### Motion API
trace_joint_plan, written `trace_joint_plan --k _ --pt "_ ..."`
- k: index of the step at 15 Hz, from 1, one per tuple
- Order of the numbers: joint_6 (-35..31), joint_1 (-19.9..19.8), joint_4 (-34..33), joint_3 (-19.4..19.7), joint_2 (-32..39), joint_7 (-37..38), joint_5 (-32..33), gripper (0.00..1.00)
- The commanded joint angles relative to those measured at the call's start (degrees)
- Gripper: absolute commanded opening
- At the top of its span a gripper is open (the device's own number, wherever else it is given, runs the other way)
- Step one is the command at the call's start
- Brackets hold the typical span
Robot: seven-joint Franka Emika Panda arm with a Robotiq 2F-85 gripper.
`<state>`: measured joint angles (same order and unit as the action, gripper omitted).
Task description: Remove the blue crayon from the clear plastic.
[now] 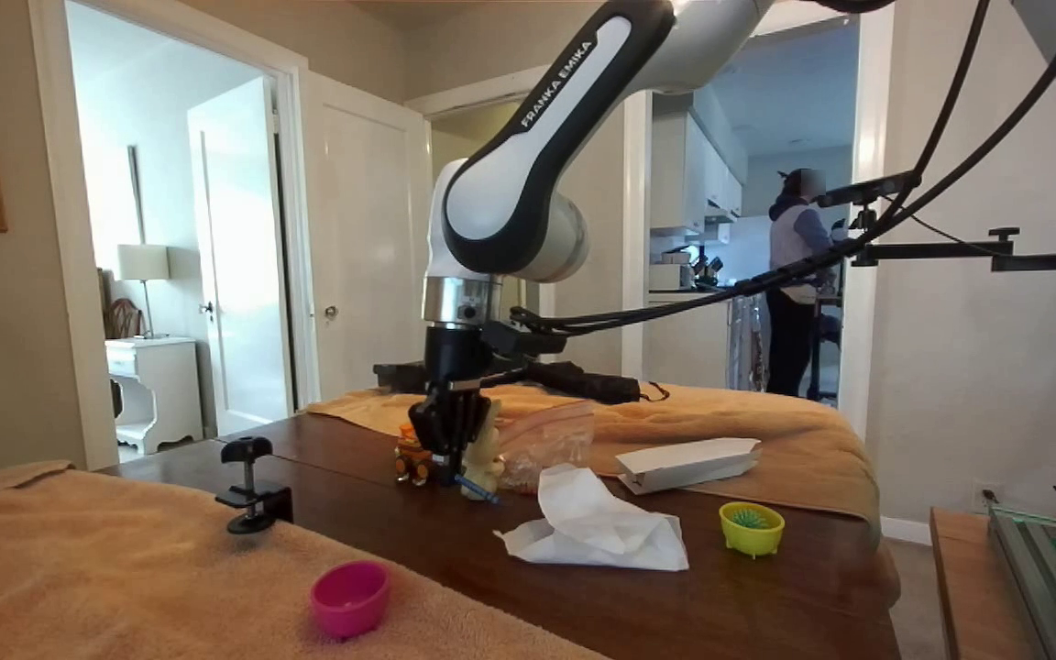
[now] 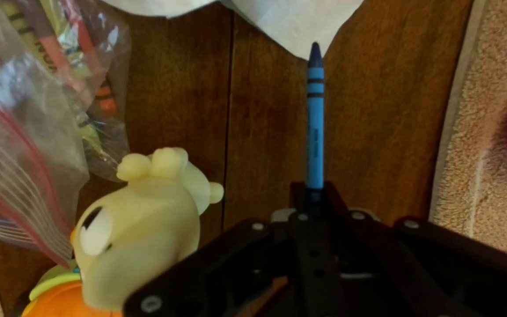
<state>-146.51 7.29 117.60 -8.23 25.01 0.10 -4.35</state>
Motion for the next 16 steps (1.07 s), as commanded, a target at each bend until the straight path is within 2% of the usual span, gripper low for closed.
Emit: trace_joint_plan --k 1,7,8,9,16 --pt "-0.6 1.2 -3.3 0.6 2.6 0.6 1.6 0.02" --pt "-0.6 2.1 -6.0 1.3 4.3 1.2 2.2 0.02" --pt "-0.7 2.3 -6.4 1.5 4.5 1.4 2.2 0.34" --pt "-0.6 2.3 -6.8 1.6 4.7 1.4 2.2 0.35" --pt "-0.9 2.6 -7.9 2.0 4.9 1.4 2.3 0.84"
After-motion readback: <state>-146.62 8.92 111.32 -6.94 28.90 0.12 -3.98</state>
